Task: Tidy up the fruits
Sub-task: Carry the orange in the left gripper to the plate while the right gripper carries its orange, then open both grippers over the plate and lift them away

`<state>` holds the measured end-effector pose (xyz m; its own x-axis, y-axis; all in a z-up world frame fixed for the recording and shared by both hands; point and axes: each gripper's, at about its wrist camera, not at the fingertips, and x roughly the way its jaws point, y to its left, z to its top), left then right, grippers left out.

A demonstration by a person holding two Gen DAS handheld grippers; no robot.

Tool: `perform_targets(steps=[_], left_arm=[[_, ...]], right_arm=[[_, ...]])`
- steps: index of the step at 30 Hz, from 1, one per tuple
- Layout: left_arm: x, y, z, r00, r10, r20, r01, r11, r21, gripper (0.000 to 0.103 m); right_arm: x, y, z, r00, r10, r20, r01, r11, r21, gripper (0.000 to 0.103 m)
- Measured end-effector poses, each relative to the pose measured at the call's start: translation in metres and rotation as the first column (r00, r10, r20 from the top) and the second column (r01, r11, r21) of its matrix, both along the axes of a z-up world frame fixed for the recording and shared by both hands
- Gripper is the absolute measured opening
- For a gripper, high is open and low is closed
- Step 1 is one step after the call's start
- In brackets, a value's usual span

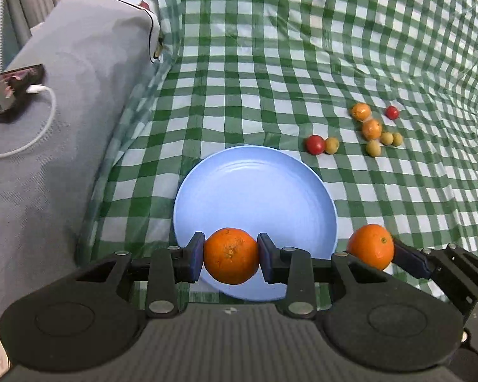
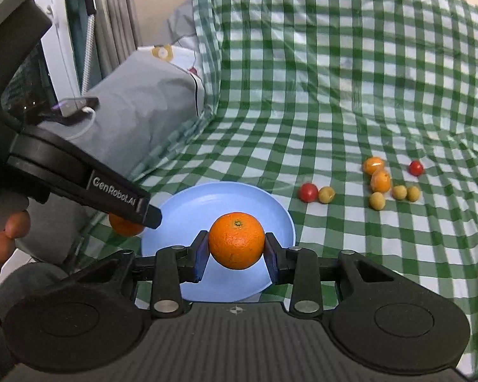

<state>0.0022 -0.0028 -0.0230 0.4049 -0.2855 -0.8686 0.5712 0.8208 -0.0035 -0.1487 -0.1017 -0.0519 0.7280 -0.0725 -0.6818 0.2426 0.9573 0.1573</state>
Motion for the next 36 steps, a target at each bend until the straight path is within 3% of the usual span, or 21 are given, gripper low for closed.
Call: perform_targets(steps=[16, 18, 19, 20, 21, 24, 27, 32, 36], left_arm=[[0.043, -0.028, -0.07, 0.999, -0.003, -0.045, 0.01, 0.988, 0.153, 0.04], [0.043, -0.029, -0.069, 0.999, -0.024, -0.046, 0.03, 0.989, 0.145, 0.054], [0.041, -0.029, -0.066, 0.999, -0.04, -0.036, 0.044, 0.989, 0.139, 0.079], [0.039, -0.028, -0.06, 0.999, -0.045, -0.007, 0.046, 0.99, 0.132, 0.098], [0.035, -0.026, -0.053, 0.998, -0.045, 0.037, 0.041, 0.992, 0.119, 0.103], [0.022, -0.019, -0.03, 0.991, -0.071, 0.111, 0.061, 0.994, 0.09, 0.102], [0.009, -0.007, -0.017, 0.989, -0.064, 0.133, 0.05, 0.993, 0.106, 0.102], [-0.033, 0.027, 0.001, 0.993, -0.034, 0.116, 0.023, 0.995, 0.095, 0.103], [-0.064, 0.051, 0.017, 0.988, 0.001, 0.156, -0.018, 0.995, 0.102, 0.103]], right_arm=[[0.054, 0.002, -0.056, 0.988, 0.062, -0.14, -0.065, 0.998, -0.016, 0.039], [0.059, 0.002, -0.057, 0.986, 0.06, -0.153, -0.064, 0.998, -0.02, 0.04], [0.06, 0.002, -0.057, 0.987, 0.051, -0.152, -0.056, 0.998, -0.025, 0.042], [0.061, 0.001, -0.055, 0.988, 0.047, -0.148, -0.052, 0.998, -0.032, 0.053], [0.06, 0.002, -0.051, 0.989, 0.044, -0.143, -0.051, 0.998, -0.041, 0.063], [0.053, 0.002, -0.033, 0.994, 0.03, -0.109, -0.038, 0.996, -0.078, 0.085], [0.037, 0.002, -0.013, 0.996, 0.012, -0.088, -0.021, 0.994, -0.106, 0.096], [-0.003, 0.011, 0.013, 0.995, -0.012, -0.101, 0.005, 0.997, -0.072, 0.1], [-0.039, 0.031, 0.03, 0.996, -0.016, -0.092, 0.014, 1.0, -0.027, 0.101]])
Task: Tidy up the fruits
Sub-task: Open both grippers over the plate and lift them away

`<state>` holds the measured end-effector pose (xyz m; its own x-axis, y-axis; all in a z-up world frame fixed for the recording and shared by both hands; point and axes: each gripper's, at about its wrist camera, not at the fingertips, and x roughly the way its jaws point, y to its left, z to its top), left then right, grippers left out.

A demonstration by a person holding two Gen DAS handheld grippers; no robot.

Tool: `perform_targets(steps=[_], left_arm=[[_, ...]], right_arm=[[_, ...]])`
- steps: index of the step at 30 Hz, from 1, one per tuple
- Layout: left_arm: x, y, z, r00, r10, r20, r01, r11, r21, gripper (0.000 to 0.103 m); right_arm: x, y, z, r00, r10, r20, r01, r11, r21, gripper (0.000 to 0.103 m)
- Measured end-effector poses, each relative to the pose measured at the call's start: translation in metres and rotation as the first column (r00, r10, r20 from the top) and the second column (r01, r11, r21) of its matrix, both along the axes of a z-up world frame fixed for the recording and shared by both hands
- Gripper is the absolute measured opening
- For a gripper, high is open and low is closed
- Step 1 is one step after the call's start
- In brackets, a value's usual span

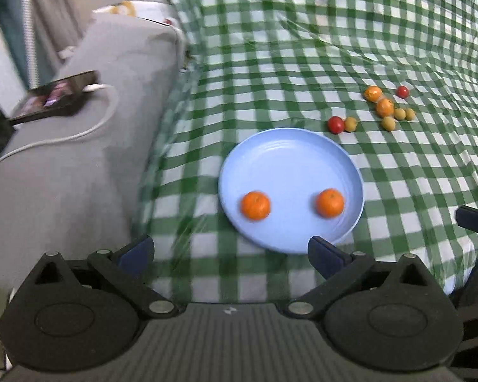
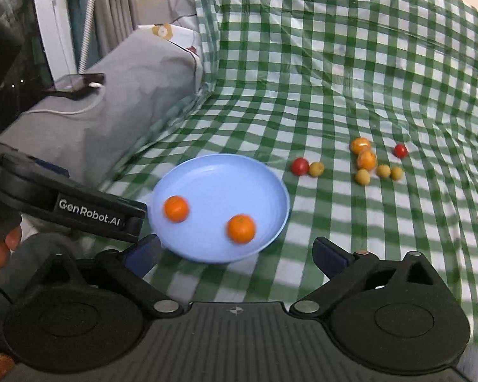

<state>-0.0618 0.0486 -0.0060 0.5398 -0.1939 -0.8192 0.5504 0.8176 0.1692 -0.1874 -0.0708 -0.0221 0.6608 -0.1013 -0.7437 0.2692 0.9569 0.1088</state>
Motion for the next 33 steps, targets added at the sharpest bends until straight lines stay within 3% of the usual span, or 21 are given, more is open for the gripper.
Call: perform_targets(steps=[18, 33], left_arm=[[-0.08, 0.049, 0.061, 0.988, 0.027, 0.152, -0.012, 0.995, -0.098, 0.103], [-0.088, 0.044, 0.064, 0.986, -0.004, 0.169, 0.019, 0.996, -0.091, 0.103]], right_arm=[[-0.076, 0.049, 0.064, 0.981, 0.026, 0.192, 0.001, 0.99, -0.144, 0.102], [-0.088, 0.047, 0.07, 0.977, 0.001, 0.212, 0.029, 0.99, -0.138, 0.102]])
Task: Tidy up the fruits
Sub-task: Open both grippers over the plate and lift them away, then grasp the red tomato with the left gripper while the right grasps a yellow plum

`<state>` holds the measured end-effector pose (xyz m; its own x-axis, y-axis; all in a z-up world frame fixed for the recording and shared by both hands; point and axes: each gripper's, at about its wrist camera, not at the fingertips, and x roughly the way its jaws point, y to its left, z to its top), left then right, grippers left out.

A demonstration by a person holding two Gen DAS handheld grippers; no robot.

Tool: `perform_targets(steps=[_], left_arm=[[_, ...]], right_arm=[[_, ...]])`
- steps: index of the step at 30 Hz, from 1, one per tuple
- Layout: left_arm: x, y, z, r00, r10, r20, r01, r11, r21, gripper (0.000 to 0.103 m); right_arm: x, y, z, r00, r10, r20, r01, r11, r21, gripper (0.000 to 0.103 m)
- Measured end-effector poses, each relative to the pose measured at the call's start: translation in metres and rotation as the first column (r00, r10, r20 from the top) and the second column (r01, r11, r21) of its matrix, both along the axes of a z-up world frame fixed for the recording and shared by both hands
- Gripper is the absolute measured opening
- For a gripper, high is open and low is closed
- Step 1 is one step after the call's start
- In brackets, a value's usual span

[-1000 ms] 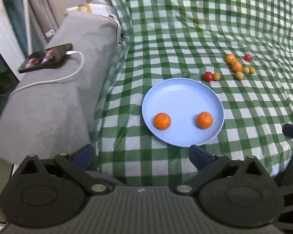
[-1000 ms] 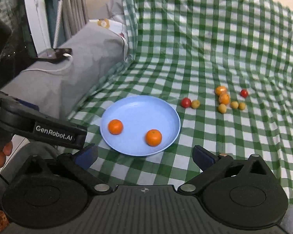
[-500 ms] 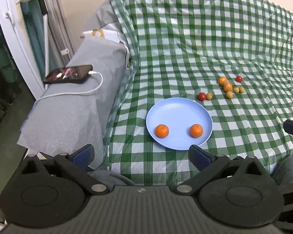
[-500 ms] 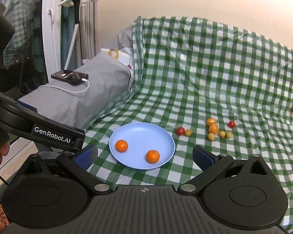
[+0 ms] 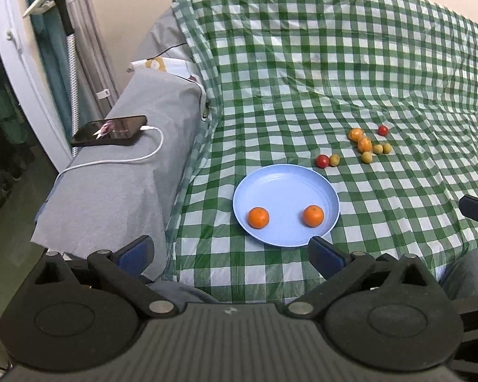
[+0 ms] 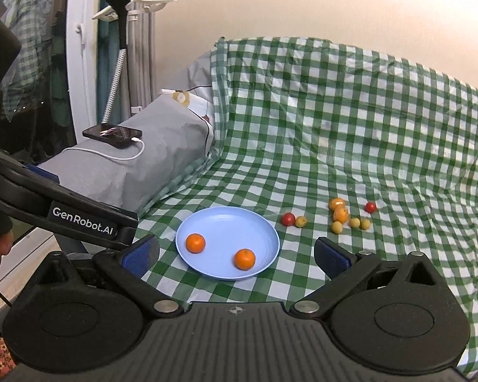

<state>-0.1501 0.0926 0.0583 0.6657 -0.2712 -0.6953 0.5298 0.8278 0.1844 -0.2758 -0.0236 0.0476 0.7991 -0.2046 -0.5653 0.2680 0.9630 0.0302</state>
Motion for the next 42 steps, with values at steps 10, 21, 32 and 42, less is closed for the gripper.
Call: perform_targets(steps=[10, 21, 32, 42], left_arm=[[0.038, -0.03, -0.013, 0.999, 0.011, -0.037, -0.01, 0.999, 0.045, 0.103], [0.113, -0.077, -0.034, 0.992, 0.062, -0.114, -0.051, 0.994, 0.097, 0.103], [0.175, -0.138, -0.063, 0.988, 0.051, -0.143, -0.034, 0.992, 0.121, 0.103], [0.201, -0.187, -0.079, 0.991, 0.012, -0.135, 0.004, 0.993, 0.121, 0.103]], right_arm=[[0.02, -0.042, -0.027, 0.995, -0.084, -0.057, 0.088, 0.994, 0.067, 0.102], [0.107, -0.142, -0.112, 0.963, -0.18, -0.198, 0.205, 0.972, 0.113, 0.102], [0.213, -0.217, -0.216, 0.959, -0.157, -0.237, 0.194, 0.971, 0.14, 0.093], [0.252, -0.225, -0.236, 0.979, -0.076, -0.191, 0.078, 0.997, 0.005, 0.028]])
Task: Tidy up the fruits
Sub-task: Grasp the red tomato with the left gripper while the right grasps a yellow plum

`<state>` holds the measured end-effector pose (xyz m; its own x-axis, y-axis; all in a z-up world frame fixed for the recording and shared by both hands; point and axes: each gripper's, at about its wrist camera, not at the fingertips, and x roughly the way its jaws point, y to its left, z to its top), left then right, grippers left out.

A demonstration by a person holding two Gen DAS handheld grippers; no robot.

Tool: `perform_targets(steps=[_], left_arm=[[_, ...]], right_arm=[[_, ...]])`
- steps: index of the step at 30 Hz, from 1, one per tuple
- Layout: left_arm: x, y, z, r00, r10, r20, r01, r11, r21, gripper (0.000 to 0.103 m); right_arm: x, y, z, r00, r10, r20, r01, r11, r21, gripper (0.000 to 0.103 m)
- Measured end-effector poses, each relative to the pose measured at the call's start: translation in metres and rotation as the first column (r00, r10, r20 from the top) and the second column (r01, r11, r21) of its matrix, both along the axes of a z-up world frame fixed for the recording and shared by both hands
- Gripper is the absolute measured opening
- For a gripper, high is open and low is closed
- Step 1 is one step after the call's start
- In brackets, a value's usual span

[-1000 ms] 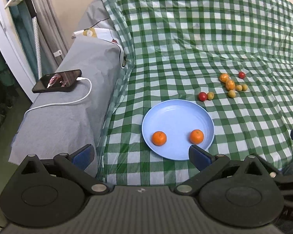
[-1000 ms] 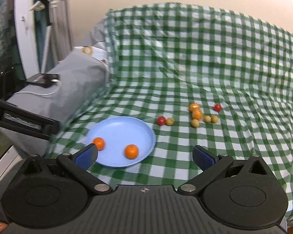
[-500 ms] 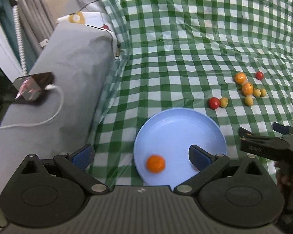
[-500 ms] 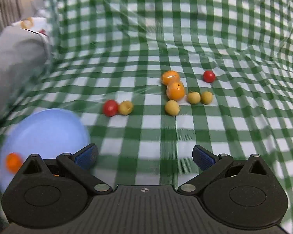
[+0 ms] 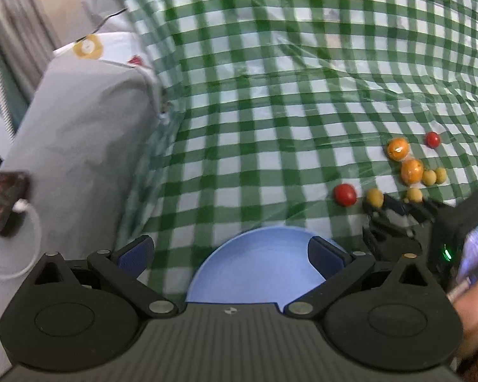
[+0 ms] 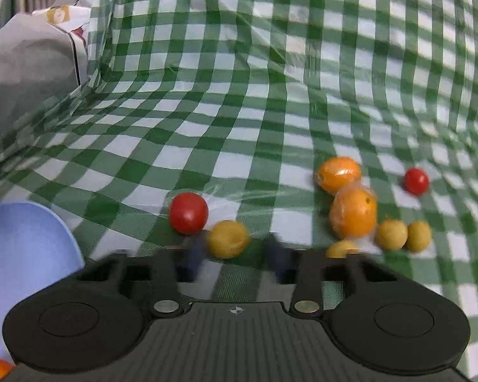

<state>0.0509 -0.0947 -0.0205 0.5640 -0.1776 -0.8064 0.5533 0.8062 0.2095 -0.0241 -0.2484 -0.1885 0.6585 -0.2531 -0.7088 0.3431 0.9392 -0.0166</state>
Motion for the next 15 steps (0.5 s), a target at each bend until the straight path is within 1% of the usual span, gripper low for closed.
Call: perform_targets(steps=[2, 5, 6, 8, 10, 12, 15], left_arm=[[0.003, -0.017, -0.007, 0.999, -0.032, -0.013, 0.032, 0.999, -0.012, 0.103], [0.01, -0.05, -0.029, 0.994, -0.096, -0.052, 0.095, 0.995, -0.026, 0.103], [0.015, -0.064, -0.04, 0.99, -0.119, -0.082, 0.117, 0.993, -0.021, 0.103], [0.022, -0.089, -0.06, 0.984, -0.123, -0.127, 0.126, 0.992, 0.016, 0.103], [0.029, -0.109, -0.074, 0.98, -0.145, -0.138, 0.148, 0.989, 0.014, 0.103], [0.038, -0.123, -0.087, 0.978, -0.134, -0.161, 0.141, 0.99, 0.032, 0.103], [0.054, -0.134, -0.105, 0.978, -0.079, -0.191, 0.09, 0.995, 0.051, 0.103]], right_arm=[[-0.019, -0.006, 0.004, 0.999, -0.044, -0.006, 0.044, 0.999, 0.031, 0.028], [-0.064, -0.013, 0.006, 0.989, -0.145, -0.022, 0.145, 0.989, 0.0, 0.028], [-0.078, -0.018, 0.005, 0.981, -0.193, -0.022, 0.192, 0.981, -0.016, 0.028], [-0.103, -0.033, 0.003, 0.956, -0.293, -0.015, 0.292, 0.956, -0.021, 0.028], [-0.119, -0.046, -0.001, 0.942, -0.334, 0.001, 0.334, 0.942, 0.005, 0.028], [-0.121, -0.053, -0.004, 0.934, -0.356, 0.014, 0.356, 0.935, 0.003, 0.028], [-0.126, -0.051, -0.009, 0.932, -0.36, 0.046, 0.36, 0.933, -0.002, 0.029]])
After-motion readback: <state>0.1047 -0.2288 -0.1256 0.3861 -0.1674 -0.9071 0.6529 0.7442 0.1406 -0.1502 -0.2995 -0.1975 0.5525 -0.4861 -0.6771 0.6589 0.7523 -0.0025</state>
